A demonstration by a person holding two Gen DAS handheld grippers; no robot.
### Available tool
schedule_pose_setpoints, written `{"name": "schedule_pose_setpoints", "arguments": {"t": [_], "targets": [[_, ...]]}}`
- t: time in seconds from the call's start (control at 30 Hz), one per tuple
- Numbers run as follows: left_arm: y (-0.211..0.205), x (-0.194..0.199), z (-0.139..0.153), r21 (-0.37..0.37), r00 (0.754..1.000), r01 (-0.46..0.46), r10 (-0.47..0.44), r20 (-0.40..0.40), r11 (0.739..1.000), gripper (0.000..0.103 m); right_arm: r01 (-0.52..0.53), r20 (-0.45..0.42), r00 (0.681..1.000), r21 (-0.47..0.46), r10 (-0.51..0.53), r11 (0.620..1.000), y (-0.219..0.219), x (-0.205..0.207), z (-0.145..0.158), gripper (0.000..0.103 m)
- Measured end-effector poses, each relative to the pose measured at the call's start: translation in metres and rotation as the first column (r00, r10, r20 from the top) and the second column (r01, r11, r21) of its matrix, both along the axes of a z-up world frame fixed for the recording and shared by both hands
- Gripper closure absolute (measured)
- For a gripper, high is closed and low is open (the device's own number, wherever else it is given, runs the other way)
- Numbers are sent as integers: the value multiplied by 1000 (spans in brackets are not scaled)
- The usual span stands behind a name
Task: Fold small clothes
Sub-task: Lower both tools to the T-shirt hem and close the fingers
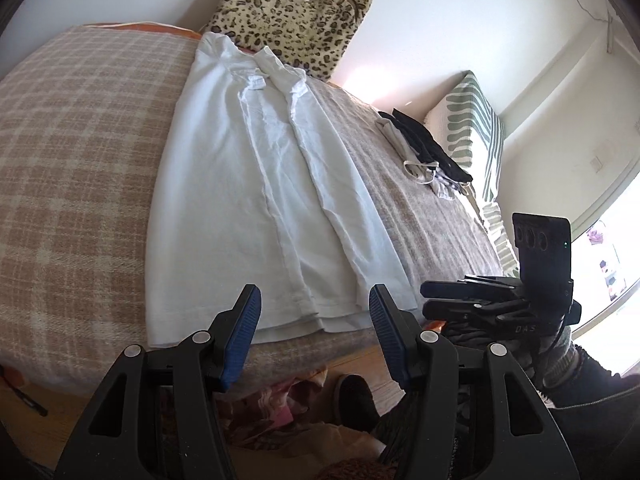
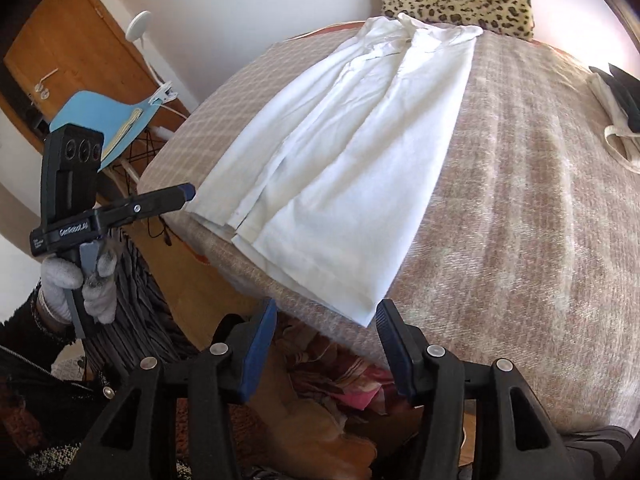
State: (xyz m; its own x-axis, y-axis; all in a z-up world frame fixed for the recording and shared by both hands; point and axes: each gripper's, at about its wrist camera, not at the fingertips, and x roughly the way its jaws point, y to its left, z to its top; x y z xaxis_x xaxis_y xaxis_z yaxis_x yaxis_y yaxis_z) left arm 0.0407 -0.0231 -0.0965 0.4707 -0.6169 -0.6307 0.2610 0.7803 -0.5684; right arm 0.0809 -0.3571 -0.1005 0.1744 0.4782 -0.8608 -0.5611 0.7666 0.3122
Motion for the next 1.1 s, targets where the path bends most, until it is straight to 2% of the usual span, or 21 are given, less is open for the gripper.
{"name": "schedule_pose_setpoints", "arguments": {"t": [0.07, 0.13, 0.23, 0.3, 0.33, 0.37, 0.43, 0.67, 0.83, 0.9, 0.93, 1.03, 1.1], "targets": [[-22, 3, -4, -18, 999, 53, -53, -11, 998, 48, 82, -55, 995, 41, -80, 996, -12, 12, -7, 59], [-40, 8, -9, -3, 997, 79, -79, -19, 997, 49, 155, -112, 983, 73, -146, 985, -23, 22, -15, 60], [-53, 17, -19, 1, 995, 88, -88, -57, 996, 52, 202, -164, 969, 109, -183, 973, -31, 29, -22, 61], [-53, 23, -27, -35, 992, 80, -83, -98, 996, 61, 201, -160, 970, 112, -182, 973, -31, 30, -21, 61], [-52, 26, -30, -59, 991, 68, -74, -112, 996, 71, 195, -154, 972, 109, -177, 975, -31, 31, -21, 61], [-50, 27, -33, -85, 990, 57, -67, -120, 995, 86, 189, -147, 974, 105, -173, 976, -29, 30, -21, 61], [-50, 27, -34, -95, 992, 50, -60, -107, 994, 101, 181, -136, 977, 100, -167, 978, -28, 27, -21, 61], [-42, 5, -20, -37, 1000, 9, -9, -3, 999, 101, 170, -126, 979, 85, -159, 982, -7, 23, -16, 61], [-43, 11, -41, -52, 998, 11, -14, -66, 999, 101, 157, -113, 983, 77, -147, 985, 4, 32, -16, 61], [-44, 10, -39, -35, 998, 18, -20, -55, 999, 101, 137, -95, 987, 53, -132, 989, 17, 33, -15, 78], [-45, 10, -36, -24, 998, 25, -26, -50, 999, 100, 118, -91, 989, 29, -115, 993, 24, 33, -16, 103], [-45, 7, -23, 24, 998, 41, -40, -41, 999, 90, 98, -85, 992, 7, -97, 995, 29, 31, -16, 103], [-42, 12, -7, 46, 999, 44, -44, 0, 998, 88, 95, -68, 993, 9, -95, 995, 27, 29, -10, 103]]}}
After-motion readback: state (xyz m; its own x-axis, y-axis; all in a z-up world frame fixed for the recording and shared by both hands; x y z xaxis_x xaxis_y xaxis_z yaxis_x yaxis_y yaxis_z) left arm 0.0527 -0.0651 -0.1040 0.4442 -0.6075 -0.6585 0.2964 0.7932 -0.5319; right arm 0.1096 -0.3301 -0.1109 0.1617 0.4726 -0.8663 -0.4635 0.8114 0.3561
